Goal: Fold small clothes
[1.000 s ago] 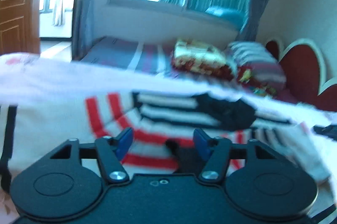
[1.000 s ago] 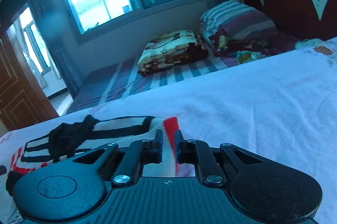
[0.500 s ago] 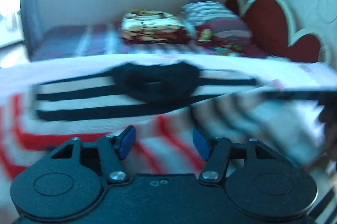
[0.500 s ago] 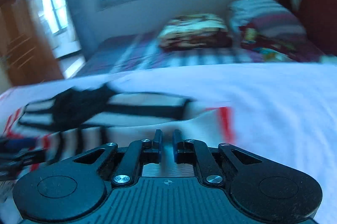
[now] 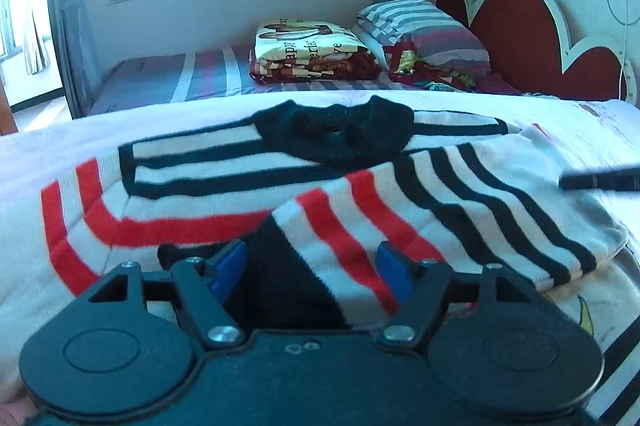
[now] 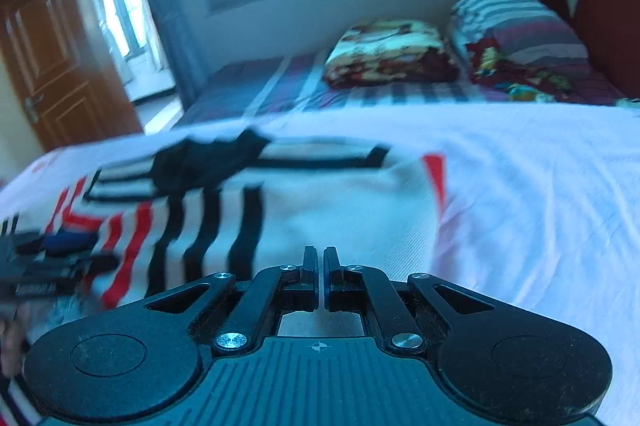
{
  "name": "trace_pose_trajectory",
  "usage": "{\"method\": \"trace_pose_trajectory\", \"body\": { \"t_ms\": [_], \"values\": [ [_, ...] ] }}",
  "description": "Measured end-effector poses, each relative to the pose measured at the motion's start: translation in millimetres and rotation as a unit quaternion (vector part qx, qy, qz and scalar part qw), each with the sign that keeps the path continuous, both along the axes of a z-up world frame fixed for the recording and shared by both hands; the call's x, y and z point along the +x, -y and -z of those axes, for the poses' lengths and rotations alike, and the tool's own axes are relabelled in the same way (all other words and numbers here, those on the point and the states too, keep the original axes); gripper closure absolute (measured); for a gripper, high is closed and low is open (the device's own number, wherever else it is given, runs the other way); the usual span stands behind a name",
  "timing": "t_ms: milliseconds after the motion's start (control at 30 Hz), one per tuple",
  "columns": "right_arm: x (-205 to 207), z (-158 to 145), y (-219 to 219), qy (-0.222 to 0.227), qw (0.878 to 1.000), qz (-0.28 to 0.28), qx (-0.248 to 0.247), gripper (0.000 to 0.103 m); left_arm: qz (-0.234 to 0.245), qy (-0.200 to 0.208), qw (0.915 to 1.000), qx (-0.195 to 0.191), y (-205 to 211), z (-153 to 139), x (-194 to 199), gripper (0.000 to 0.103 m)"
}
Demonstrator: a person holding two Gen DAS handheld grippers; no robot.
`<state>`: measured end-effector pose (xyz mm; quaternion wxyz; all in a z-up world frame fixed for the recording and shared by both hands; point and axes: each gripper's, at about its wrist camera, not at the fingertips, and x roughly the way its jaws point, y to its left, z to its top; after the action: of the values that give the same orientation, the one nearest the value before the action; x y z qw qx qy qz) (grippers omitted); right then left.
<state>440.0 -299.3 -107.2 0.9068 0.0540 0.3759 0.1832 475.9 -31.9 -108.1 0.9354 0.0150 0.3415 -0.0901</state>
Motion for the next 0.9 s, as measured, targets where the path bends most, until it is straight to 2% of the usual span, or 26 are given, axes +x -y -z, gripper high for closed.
{"method": "trace_pose_trajectory", "body": {
  "t_ms": [100, 167, 300, 667, 900],
  "values": [
    [-22, 7, -3, 0.009, 1.0, 0.012, -0.028, 0.101, -0.01, -0.011, 0.9999, -0.008, -4, -3, 3, 0.031],
    [-34, 9, 1, 0.016, 0.998, 0.027, -0.052, 0.102, -0.01, -0.015, 0.9998, 0.003, -9, -3, 2, 0.031],
    [-54, 10, 4, 0.017, 0.996, 0.041, -0.072, 0.102, 0.001, -0.011, 0.9999, -0.001, -24, 0, -6, 0.03],
    [-54, 13, 10, 0.014, 0.997, 0.063, -0.047, 0.102, 0.006, -0.004, 0.9999, 0.009, -23, 3, -7, 0.03],
    [-59, 15, 11, 0.027, 0.997, 0.064, -0.044, 0.102, 0.006, -0.001, 0.9999, 0.011, -23, 2, -9, 0.03]
  ]
}}
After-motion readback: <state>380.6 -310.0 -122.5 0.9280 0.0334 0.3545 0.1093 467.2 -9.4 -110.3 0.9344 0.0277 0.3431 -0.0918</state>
